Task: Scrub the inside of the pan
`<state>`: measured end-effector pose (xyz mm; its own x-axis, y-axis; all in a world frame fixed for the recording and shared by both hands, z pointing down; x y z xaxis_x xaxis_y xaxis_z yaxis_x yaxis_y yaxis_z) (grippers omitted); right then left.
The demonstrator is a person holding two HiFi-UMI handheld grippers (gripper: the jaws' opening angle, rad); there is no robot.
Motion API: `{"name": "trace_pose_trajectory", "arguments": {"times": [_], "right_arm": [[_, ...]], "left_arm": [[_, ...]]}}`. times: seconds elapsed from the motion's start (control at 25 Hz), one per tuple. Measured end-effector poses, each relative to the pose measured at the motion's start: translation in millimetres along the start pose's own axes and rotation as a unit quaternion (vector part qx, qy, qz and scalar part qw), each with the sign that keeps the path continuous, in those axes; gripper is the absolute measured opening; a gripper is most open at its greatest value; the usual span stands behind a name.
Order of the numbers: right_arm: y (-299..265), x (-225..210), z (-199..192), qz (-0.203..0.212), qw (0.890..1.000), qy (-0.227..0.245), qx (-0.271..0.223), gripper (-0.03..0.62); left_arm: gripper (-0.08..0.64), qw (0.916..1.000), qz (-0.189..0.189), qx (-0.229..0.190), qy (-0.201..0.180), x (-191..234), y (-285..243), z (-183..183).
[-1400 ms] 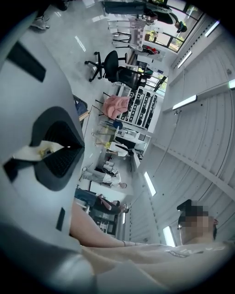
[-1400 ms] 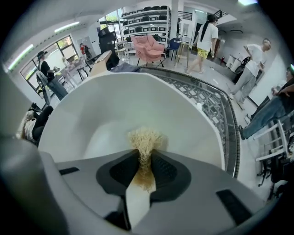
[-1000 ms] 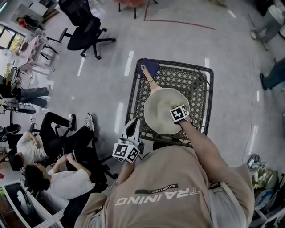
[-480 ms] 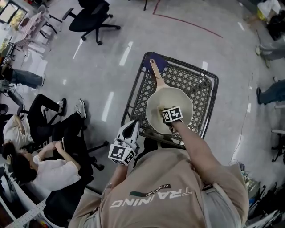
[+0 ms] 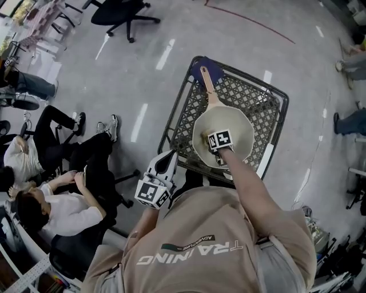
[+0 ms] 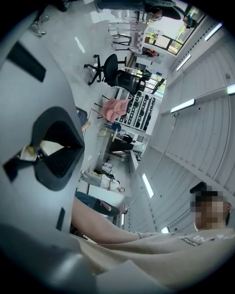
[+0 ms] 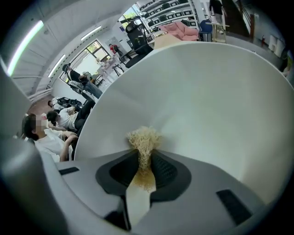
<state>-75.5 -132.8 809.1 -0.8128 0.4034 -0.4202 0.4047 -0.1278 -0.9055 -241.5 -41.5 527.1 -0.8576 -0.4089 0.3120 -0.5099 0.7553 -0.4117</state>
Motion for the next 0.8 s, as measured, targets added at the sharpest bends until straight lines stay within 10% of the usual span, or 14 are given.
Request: {"name": "trace_pose_trajectory", "arguments": {"times": [0.8], "right_arm": [[12.0, -42.6, -44.5, -0.106, 0.992, -0.013, 0.062, 0.094]], "left_arm": [[0.017, 0.9996, -0.006, -0.018, -0.019, -2.7, -9.9, 14.9]]}}
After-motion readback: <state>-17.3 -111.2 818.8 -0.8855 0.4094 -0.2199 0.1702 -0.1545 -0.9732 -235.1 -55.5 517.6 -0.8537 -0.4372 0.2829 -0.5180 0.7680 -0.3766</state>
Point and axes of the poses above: the fingertips, and each gripper's own axes: y backward along the fingers, x to its left, z out of its top, the point moved 4 cm from there along y, backward along the fingers, and after that the axes turned 11 degrees about x, right-handed, at the moved point
